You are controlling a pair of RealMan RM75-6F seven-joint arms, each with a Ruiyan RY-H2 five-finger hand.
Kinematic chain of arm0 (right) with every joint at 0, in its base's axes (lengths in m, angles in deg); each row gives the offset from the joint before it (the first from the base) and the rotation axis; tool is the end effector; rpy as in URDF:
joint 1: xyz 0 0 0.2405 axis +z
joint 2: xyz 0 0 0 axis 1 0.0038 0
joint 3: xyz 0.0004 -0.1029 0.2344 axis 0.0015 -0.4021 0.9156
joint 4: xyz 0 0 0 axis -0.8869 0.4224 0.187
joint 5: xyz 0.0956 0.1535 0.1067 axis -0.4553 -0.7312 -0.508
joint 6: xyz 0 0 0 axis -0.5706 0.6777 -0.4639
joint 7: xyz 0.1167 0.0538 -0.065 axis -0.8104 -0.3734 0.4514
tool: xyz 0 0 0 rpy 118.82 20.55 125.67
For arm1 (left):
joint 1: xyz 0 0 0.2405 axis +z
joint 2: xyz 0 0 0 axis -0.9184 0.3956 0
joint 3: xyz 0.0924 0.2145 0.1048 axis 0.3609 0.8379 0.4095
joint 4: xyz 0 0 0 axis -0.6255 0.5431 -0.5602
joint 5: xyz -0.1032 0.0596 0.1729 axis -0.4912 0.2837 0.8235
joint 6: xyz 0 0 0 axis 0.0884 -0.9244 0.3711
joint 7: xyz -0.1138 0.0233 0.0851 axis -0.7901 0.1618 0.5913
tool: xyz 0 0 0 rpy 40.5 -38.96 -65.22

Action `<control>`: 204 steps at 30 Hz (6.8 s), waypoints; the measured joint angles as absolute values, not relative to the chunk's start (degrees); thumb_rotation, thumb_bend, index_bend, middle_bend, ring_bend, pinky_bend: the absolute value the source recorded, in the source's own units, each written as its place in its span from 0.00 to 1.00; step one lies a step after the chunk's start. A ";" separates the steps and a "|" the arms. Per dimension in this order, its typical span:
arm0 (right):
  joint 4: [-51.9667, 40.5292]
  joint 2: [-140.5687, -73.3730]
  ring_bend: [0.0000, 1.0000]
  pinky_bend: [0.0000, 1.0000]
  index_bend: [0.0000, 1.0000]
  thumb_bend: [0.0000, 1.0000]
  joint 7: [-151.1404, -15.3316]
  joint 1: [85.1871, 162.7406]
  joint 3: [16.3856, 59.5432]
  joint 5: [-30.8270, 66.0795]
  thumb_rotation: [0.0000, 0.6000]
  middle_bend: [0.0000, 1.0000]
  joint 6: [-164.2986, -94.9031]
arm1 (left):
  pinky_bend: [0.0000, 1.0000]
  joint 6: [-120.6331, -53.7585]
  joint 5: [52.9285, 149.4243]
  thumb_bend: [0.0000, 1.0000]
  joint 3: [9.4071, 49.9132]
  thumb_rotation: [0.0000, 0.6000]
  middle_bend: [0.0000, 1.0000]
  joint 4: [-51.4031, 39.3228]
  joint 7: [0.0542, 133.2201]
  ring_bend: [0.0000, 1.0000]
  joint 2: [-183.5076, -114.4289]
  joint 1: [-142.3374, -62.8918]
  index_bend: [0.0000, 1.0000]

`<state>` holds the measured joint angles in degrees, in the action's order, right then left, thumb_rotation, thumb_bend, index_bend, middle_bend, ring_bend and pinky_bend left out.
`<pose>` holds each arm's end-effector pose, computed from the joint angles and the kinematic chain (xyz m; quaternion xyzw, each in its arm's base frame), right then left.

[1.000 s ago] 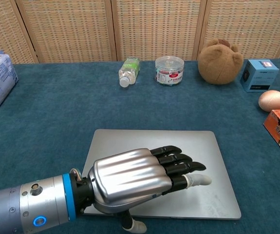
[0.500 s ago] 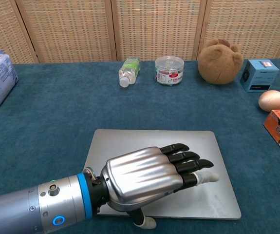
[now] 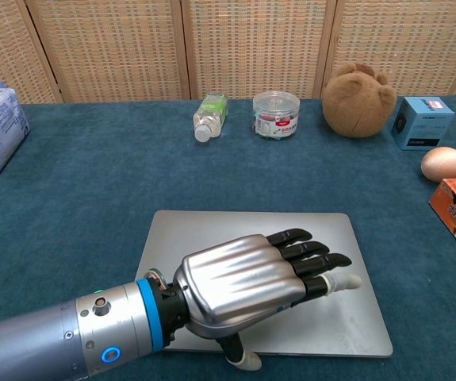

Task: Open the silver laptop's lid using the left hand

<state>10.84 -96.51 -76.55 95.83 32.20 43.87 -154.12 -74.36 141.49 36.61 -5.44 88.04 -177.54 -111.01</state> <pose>-0.2847 -0.1913 0.1231 0.5878 -0.3568 0.4395 0.5780 -0.0594 0.2212 -0.1496 -0.8863 -0.1126 -0.4076 0.1889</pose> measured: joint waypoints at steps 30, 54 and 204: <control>11.13 -95.80 0.00 0.00 0.00 0.00 -78.46 95.89 32.21 43.69 1.00 0.00 -153.39 | 0.00 -76.35 139.09 0.39 36.51 1.00 0.00 -4.73 91.85 0.00 -177.44 -112.23 0.00; 10.94 -95.75 0.00 0.00 0.00 0.00 -79.41 96.15 32.02 43.61 1.00 0.00 -152.48 | 0.00 -81.82 131.18 0.42 25.89 1.00 0.00 -1.94 100.26 0.00 -178.76 -113.31 0.00; 10.52 -102.19 0.00 0.06 0.17 1.00 -80.39 134.27 25.27 35.43 1.00 0.11 -99.64 | 0.00 -75.83 102.89 0.43 11.45 1.00 0.00 8.95 98.47 0.00 -172.36 -135.67 0.00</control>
